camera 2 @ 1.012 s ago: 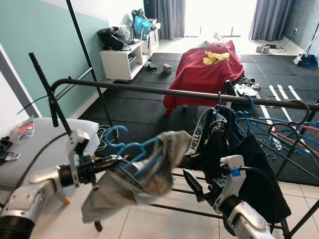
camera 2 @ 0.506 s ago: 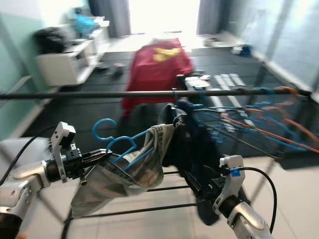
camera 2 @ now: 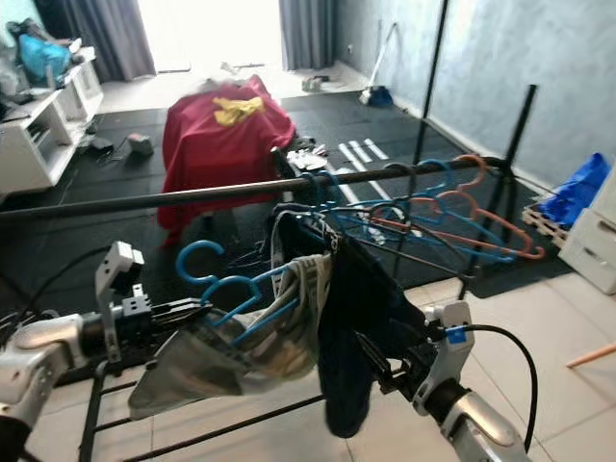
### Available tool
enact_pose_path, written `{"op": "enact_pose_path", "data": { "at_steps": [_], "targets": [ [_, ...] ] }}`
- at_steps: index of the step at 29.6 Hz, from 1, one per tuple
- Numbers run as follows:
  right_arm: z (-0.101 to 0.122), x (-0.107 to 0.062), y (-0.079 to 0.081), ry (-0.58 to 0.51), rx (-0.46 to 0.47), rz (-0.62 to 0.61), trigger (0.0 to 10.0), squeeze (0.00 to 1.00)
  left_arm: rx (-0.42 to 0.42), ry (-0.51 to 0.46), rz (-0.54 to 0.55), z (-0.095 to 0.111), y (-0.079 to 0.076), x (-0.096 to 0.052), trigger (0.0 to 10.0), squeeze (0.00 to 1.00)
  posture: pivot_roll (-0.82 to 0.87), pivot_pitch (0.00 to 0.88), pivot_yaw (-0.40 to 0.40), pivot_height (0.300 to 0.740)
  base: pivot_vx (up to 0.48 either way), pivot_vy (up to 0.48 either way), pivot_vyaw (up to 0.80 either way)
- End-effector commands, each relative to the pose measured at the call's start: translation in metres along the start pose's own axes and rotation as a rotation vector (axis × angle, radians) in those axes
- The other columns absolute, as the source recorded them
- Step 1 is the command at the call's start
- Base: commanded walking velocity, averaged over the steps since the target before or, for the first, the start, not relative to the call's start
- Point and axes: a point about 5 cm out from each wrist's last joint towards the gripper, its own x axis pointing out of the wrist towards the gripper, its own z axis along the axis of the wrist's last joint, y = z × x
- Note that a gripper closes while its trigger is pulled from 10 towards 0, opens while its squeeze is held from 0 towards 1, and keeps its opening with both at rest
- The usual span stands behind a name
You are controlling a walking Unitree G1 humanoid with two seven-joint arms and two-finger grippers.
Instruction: Hang hanger
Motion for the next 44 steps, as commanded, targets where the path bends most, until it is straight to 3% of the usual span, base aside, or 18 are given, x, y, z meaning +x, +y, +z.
{"op": "enact_pose_path", "data": {
  "at_steps": [1,7,16,28,34,36,38,40,42,44],
  "targets": [
    [0.004,-0.001,0.002,-0.001,-0.01,0.026,10.0,0.0,0.031,0.054,-0.023,0.003,0.0,-0.009,10.0,0.0,-0.12,0.0,0.003,0.74,-0.24,0.0,0.0],
    [0.021,-0.006,0.0,-0.017,-0.049,0.064,10.0,0.0,0.054,0.1,-0.083,0.006,-0.005,-0.015,10.0,0.0,-0.12,0.0,0.003,0.74,-0.337,0.0,0.0],
    [0.044,-0.01,0.009,-0.04,-0.097,0.159,10.0,0.0,0.057,0.12,-0.195,0.005,-0.022,-0.004,10.0,0.0,-0.12,0.0,0.004,0.74,-0.382,0.0,0.0],
    [0.053,-0.011,0.013,-0.044,-0.116,0.211,10.0,0.0,0.06,0.129,-0.237,0.002,-0.029,0.002,10.0,0.0,-0.11,0.0,-0.003,0.74,-0.383,0.0,0.0],
    [0.074,-0.021,0.012,-0.062,-0.139,0.289,10.0,0.0,0.102,0.15,-0.348,0.006,-0.041,0.014,10.0,0.0,-0.1,0.0,-0.01,0.74,-0.381,0.0,0.0],
    [0.077,-0.025,0.013,-0.047,-0.149,0.32,10.0,0.0,0.118,0.147,-0.386,0.009,-0.045,0.019,10.0,0.0,-0.1,0.0,-0.013,0.74,-0.255,0.0,0.0],
    [0.077,-0.031,0.017,0.056,-0.196,0.435,10.0,0.0,0.187,0.15,-0.499,0.018,-0.057,0.034,10.0,0.0,-0.1,0.0,-0.019,0.74,0.0,0.0,0.0],
    [0.077,-0.031,0.017,0.056,-0.196,0.435,10.0,0.0,0.187,0.15,-0.499,0.018,-0.057,0.034,10.0,0.0,-0.1,0.0,-0.019,0.74,0.0,0.0,0.0],
    [0.085,-0.035,0.023,0.154,-0.23,0.583,10.0,0.0,0.281,0.166,-0.61,0.028,-0.067,0.047,10.0,0.0,-0.11,0.0,-0.016,0.74,0.0,0.0,0.0],
    [0.091,-0.036,0.025,0.178,-0.241,0.631,10.0,0.0,0.314,0.172,-0.646,0.032,-0.07,0.05,10.0,0.0,-0.11,0.0,-0.016,0.74,0.0,0.0,0.0]
  ]
}}
